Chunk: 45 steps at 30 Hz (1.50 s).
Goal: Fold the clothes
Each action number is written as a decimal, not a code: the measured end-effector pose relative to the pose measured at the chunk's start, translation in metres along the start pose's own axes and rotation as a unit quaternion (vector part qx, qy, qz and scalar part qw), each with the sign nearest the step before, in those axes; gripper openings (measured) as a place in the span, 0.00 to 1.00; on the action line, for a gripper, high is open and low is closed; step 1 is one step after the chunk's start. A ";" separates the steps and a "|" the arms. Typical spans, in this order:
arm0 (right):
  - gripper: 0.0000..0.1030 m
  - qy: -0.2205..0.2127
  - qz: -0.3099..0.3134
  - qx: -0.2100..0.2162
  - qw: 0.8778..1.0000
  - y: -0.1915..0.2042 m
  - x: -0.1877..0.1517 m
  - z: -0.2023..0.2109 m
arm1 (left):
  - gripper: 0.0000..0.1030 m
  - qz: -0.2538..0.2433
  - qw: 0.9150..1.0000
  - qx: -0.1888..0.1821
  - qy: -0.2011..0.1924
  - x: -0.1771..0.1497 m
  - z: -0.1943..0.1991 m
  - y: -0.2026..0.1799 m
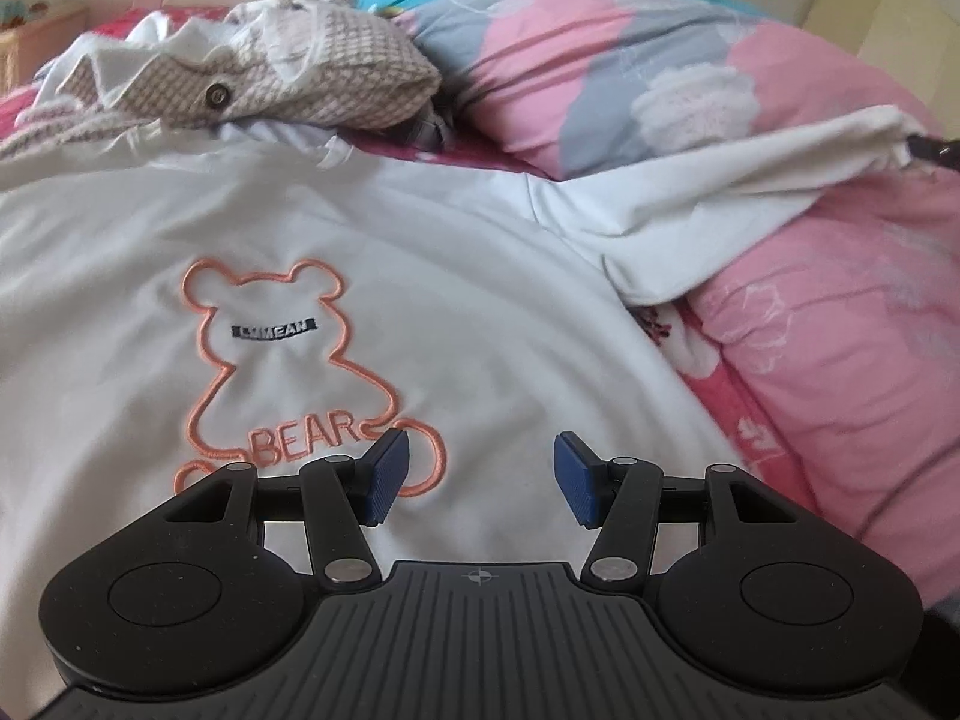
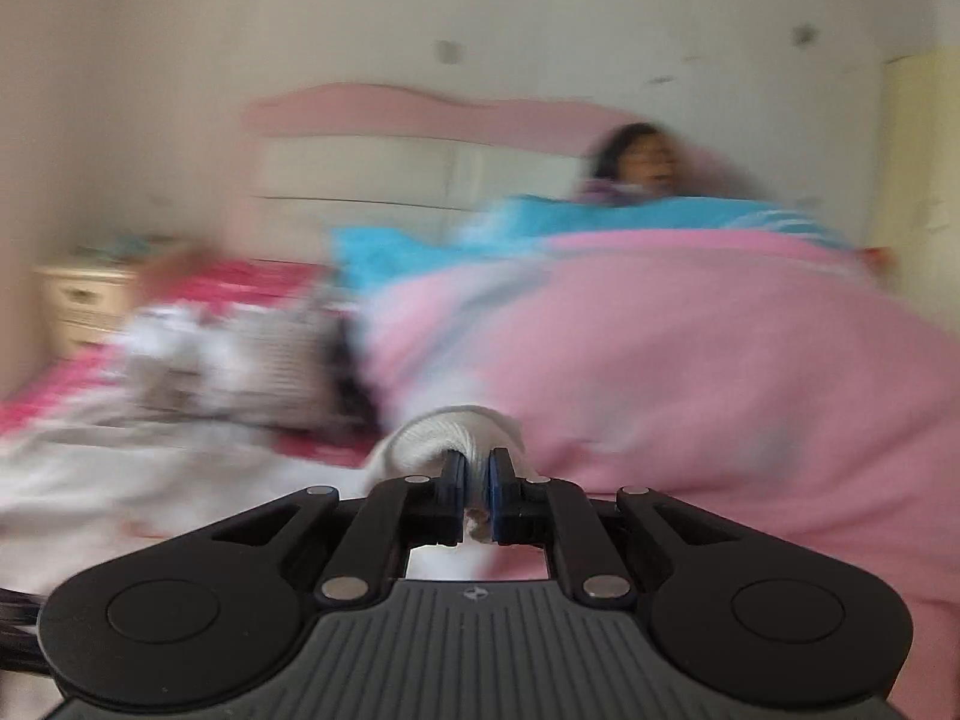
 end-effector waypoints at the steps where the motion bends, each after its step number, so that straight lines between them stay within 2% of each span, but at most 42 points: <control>1: 0.08 0.015 -0.003 0.039 0.999 0.019 -0.004 -0.003 | 0.52 0.010 1.000 -0.002 0.001 0.000 0.001 0.003; 3: 0.08 0.053 -0.006 0.109 0.993 0.058 -0.018 -0.012 | 0.52 0.032 0.999 -0.003 0.003 -0.001 0.002 0.013; 5: 0.09 0.099 -0.007 0.148 0.984 0.090 -0.046 -0.026 | 0.52 0.052 0.999 -0.001 0.006 -0.002 0.004 0.023; 7: 0.11 0.159 -0.032 0.182 0.970 0.118 -0.087 -0.045 | 0.52 0.073 0.997 0.002 0.011 -0.003 0.006 0.036; 10: 0.16 0.268 -0.072 0.197 0.940 0.144 -0.159 -0.073 | 0.52 0.095 0.995 0.005 0.016 -0.004 0.008 0.052; 13: 0.24 0.339 -0.152 0.230 0.899 0.150 -0.206 -0.080 | 0.52 0.101 0.995 0.008 0.018 -0.006 0.011 0.060; 14: 0.30 0.339 -0.179 0.235 0.893 0.146 -0.211 -0.077 | 0.52 0.100 0.995 0.008 0.018 -0.007 0.011 0.061; 16: 0.33 0.326 -0.225 0.233 0.888 0.135 -0.215 -0.072 | 0.52 0.097 0.995 0.001 0.020 -0.008 0.013 0.061; 19: 0.40 0.277 -0.290 0.192 0.896 0.101 -0.209 -0.069 | 0.52 0.095 0.995 -0.018 0.026 -0.010 0.014 0.057; 20: 0.41 0.261 -0.315 0.178 0.895 0.090 -0.209 -0.069 | 0.52 0.096 0.995 -0.027 0.030 -0.011 0.013 0.055; 22: 0.41 0.242 -0.368 0.151 0.885 0.074 -0.218 -0.075 | 0.52 0.099 0.993 -0.045 0.037 -0.013 0.012 0.048; 25: 0.41 0.239 -0.419 0.130 0.866 0.064 -0.239 -0.088 | 0.52 0.101 0.992 -0.056 0.046 -0.016 0.009 0.039; 29: 0.41 0.226 -0.443 0.126 0.858 0.068 -0.254 -0.101 | 0.52 0.092 0.992 -0.067 0.054 -0.020 0.007 0.027; 30: 0.39 0.221 -0.446 0.130 0.857 0.071 -0.255 -0.103 | 0.52 0.089 0.992 -0.068 0.056 -0.020 0.007 0.025; 32: 0.26 0.213 -0.448 0.146 0.856 0.072 -0.252 -0.105 | 0.52 0.086 0.992 -0.069 0.058 -0.022 0.006 0.023; 33: 0.11 0.206 -0.452 0.155 0.854 0.071 -0.250 -0.105 | 0.52 0.087 0.992 -0.070 0.060 -0.022 0.005 0.022; 35: 0.04 0.179 -0.470 0.168 0.848 0.063 -0.242 -0.101 | 0.52 0.091 0.991 -0.073 0.063 -0.023 0.002 0.022; 37: 0.03 0.140 -0.483 0.164 0.849 0.049 -0.234 -0.090 | 0.52 0.094 0.990 -0.076 0.067 -0.024 0.000 0.022; 39: 0.03 0.123 -0.488 0.132 0.854 0.032 -0.235 -0.081 | 0.52 0.096 0.990 -0.078 0.069 -0.024 -0.001 0.023; 43: 0.04 0.151 -0.491 0.074 0.854 0.015 -0.256 -0.079 | 0.52 0.101 0.988 -0.090 0.078 -0.027 -0.005 0.023; 45: 0.09 0.161 -0.494 0.072 0.852 0.014 -0.262 -0.078 | 0.52 0.102 0.986 -0.098 0.089 -0.029 -0.008 0.020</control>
Point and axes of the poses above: each gripper's, at about its wrist camera, not at the fingertips, and z roughly against the way its jaws point, y to its left, x to its top, the point moved 7 cm from there along -z, roughly the way its jaws point, and after that the axes turned 7 degrees about x, right-handed, at the moved point
